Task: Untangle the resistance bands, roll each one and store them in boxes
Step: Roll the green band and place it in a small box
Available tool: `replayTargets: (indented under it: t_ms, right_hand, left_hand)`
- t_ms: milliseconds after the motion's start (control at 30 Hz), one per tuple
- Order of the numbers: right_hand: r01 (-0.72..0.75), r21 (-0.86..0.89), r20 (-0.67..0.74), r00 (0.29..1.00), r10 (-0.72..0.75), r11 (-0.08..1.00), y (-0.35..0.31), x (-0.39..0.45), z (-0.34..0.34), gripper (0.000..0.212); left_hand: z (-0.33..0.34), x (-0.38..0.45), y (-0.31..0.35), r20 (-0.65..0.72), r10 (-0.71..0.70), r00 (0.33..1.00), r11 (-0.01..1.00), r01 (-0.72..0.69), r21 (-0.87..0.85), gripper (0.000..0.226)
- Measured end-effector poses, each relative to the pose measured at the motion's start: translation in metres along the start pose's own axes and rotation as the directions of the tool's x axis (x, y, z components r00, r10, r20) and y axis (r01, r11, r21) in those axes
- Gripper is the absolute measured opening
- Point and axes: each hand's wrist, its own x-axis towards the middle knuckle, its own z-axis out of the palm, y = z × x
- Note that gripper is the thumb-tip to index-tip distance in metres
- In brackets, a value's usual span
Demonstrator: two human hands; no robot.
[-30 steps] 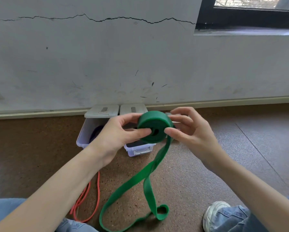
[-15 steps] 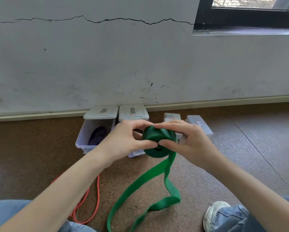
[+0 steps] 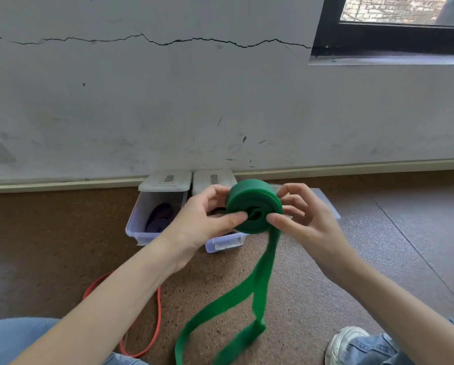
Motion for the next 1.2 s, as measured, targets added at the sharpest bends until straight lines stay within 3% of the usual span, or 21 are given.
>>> replayTargets:
  t_ms: [67,133,233,367,500,667,833,900,1033,1100,1200]
  right_hand:
    - [0.054,-0.067,0.065,0.997,-0.050,0.996,-0.005,0.001,-0.003,0.030]
    - [0.120,-0.187,0.132,0.987,-0.096,0.975,-0.013,0.004,-0.004,0.030]
    - [0.161,-0.252,0.124,0.983,-0.133,0.954,-0.024,0.006,-0.004,0.029]
    - [0.143,-0.109,0.049,0.989,-0.138,0.984,-0.029,0.006,-0.004,0.045]
    - [0.125,0.039,0.009,0.992,-0.126,0.991,-0.028,0.007,-0.003,0.043]
    - [0.109,0.135,-0.048,0.993,-0.104,0.985,-0.024,0.005,0.003,0.043]
    - [0.081,-0.028,-0.031,0.996,-0.082,0.996,-0.021,0.005,-0.007,0.042]
    - [0.107,-0.151,0.016,0.994,-0.105,0.983,-0.024,0.007,-0.011,0.039]
    - [0.192,-0.520,0.133,0.981,-0.143,0.832,-0.025,0.008,-0.013,0.037]
    - [0.161,-0.467,0.144,0.984,-0.104,0.869,-0.025,0.008,-0.013,0.036]
    - [0.060,-0.088,0.072,0.996,-0.054,0.994,-0.025,0.005,-0.009,0.039]
  left_hand:
    - [-0.005,0.002,0.000,0.090,-0.049,0.995,0.974,0.028,0.224,0.036]
    - [-0.004,0.002,-0.001,0.138,-0.079,0.987,0.967,0.043,0.249,0.037]
    - [0.001,0.000,0.002,0.118,-0.029,0.993,0.988,0.010,0.157,0.039]
    - [-0.006,-0.001,0.019,0.048,0.097,0.994,0.988,-0.102,0.113,0.042]
    - [-0.006,-0.001,0.033,0.026,0.146,0.989,0.969,-0.138,-0.204,0.044]
    - [0.008,-0.001,0.016,0.003,0.118,0.993,0.966,-0.114,-0.232,0.048]
    - [-0.004,0.001,0.013,0.129,0.033,0.991,0.993,-0.047,0.109,0.036]
    - [-0.009,0.002,0.017,0.171,0.013,0.985,0.984,-0.043,0.175,0.042]
    - [-0.003,0.000,0.018,0.234,0.026,0.972,0.968,-0.083,0.236,0.045]
    - [-0.001,-0.002,0.015,0.224,0.032,0.974,0.973,-0.081,0.214,0.042]
    - [-0.005,-0.003,0.020,0.224,0.053,0.973,0.999,-0.054,-0.001,0.035]
